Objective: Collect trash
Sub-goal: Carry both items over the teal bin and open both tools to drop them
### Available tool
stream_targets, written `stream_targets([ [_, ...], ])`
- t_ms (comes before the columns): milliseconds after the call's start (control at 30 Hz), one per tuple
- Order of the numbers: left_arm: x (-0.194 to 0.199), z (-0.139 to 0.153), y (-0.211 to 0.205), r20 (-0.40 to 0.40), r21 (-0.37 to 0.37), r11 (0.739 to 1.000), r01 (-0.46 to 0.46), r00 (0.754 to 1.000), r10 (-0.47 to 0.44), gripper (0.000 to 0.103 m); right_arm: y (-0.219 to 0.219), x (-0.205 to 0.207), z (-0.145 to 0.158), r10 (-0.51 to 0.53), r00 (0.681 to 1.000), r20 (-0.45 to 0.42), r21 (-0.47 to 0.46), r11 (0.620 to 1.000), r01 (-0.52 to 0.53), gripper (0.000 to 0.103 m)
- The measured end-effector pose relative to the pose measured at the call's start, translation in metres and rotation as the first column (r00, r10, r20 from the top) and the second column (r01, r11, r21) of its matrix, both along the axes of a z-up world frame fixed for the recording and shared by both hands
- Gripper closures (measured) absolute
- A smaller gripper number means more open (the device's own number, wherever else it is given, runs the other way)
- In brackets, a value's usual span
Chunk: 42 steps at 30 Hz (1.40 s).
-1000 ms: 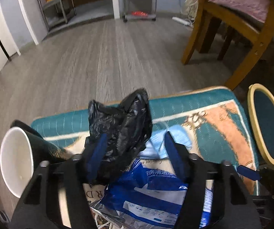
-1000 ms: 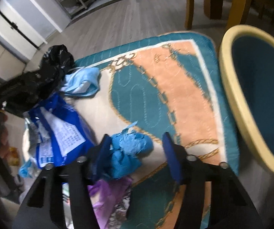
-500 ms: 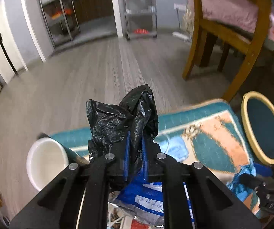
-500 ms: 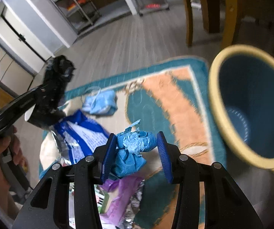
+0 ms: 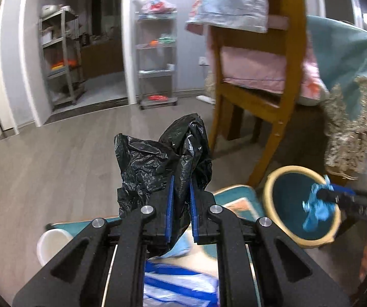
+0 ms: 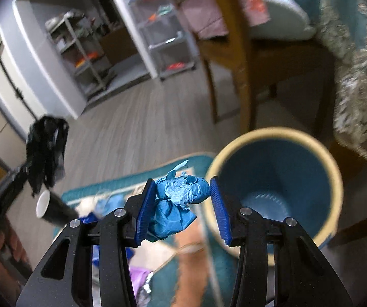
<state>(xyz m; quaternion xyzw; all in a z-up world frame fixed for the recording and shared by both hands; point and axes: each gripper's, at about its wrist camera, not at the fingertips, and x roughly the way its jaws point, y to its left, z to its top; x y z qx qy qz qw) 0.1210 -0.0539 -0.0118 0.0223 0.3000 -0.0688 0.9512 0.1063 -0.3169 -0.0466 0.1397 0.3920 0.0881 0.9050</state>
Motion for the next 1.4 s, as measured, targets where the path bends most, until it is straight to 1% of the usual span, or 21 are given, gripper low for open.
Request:
stream_targets([
  [133,0.006,-0.007,-0.037,-0.004,-0.035,0.996,0.085,0.996,-0.086,0.093,-0.044,0.011,-0.002,-0.094,0.995,0.013,0.000,0.996,0.094,0.057],
  [267,0.011,-0.015,-0.078,-0.006,-0.059,0.985,0.165,0.986,-0.165,0.093,-0.077,0.017,-0.014,-0.158,0.987,-0.011,-0.011,0.987,0.158,0.057],
  [367,0.010,-0.025,-0.108,-0.014,-0.077,0.970,0.229,0.973,-0.231,0.093,-0.091,0.021,-0.028,-0.180,0.983,-0.039,-0.033,0.983,0.179,0.057],
  [433,0.012,-0.032,-0.128,-0.030,-0.096,0.955,0.280,0.958,-0.284,0.093,-0.101,0.024,-0.037,-0.190,0.980,-0.062,-0.049,0.981,0.187,0.057],
  [533,0.014,-0.047,-0.155,-0.059,-0.118,0.932,0.343,0.934,-0.351,0.093,-0.109,0.018,-0.048,-0.204,0.975,-0.086,-0.061,0.978,0.199,0.057],
  [567,0.014,-0.052,-0.161,-0.066,-0.122,0.927,0.354,0.929,-0.363,0.093,-0.113,0.019,-0.052,-0.211,0.973,-0.097,-0.067,0.976,0.205,0.057],
  [600,0.015,-0.058,-0.169,-0.077,-0.137,0.919,0.371,0.921,-0.383,0.093,-0.116,0.020,-0.056,-0.217,0.971,-0.104,-0.072,0.975,0.210,0.057],
  [700,0.019,-0.070,-0.183,-0.103,-0.177,0.902,0.393,0.905,-0.414,0.092,-0.124,0.020,-0.061,-0.234,0.966,-0.113,-0.084,0.971,0.225,0.057],
  [833,0.022,-0.081,-0.189,-0.121,-0.235,0.886,0.399,0.893,-0.434,0.092,-0.134,0.020,-0.065,-0.257,0.959,-0.120,-0.068,0.966,0.250,0.056],
  [900,0.023,-0.083,-0.189,-0.131,-0.245,0.884,0.399,0.889,-0.438,0.090,-0.136,0.019,-0.065,-0.260,0.958,-0.121,-0.065,0.965,0.254,0.054],
  [933,0.024,-0.085,-0.190,-0.135,-0.246,0.883,0.400,0.888,-0.440,0.085,-0.135,0.018,-0.064,-0.259,0.958,-0.121,-0.059,0.965,0.254,0.049],
  [967,0.024,-0.086,-0.188,-0.137,-0.243,0.884,0.399,0.888,-0.439,0.076,-0.136,0.017,-0.064,-0.260,0.958,-0.119,-0.057,0.965,0.255,0.044],
  [1000,0.024,-0.086,-0.187,-0.138,-0.239,0.887,0.394,0.891,-0.433,0.072,-0.135,0.016,-0.062,-0.263,0.958,-0.111,-0.058,0.964,0.258,0.037],
  [1033,0.025,-0.086,-0.185,-0.137,-0.241,0.889,0.389,0.893,-0.428,0.066,-0.134,0.015,-0.060,-0.267,0.958,-0.103,-0.060,0.963,0.261,0.031],
  [1100,0.026,-0.085,-0.180,-0.137,-0.241,0.895,0.376,0.900,-0.414,0.061,-0.131,0.016,-0.056,-0.266,0.960,-0.093,-0.059,0.963,0.261,0.026],
  [1167,0.026,-0.083,-0.175,-0.133,-0.240,0.899,0.366,0.905,-0.404,0.054,-0.128,0.016,-0.054,-0.264,0.961,-0.086,-0.061,0.964,0.259,0.022],
  [1233,0.026,-0.080,-0.169,-0.126,-0.240,0.903,0.355,0.911,-0.392,0.051,-0.125,0.018,-0.053,-0.262,0.962,-0.082,-0.065,0.964,0.257,0.016],
  [1400,0.021,-0.070,-0.156,-0.111,-0.225,0.912,0.342,0.921,-0.373,0.043,-0.118,0.020,-0.050,-0.259,0.963,-0.077,-0.074,0.965,0.253,0.012],
])
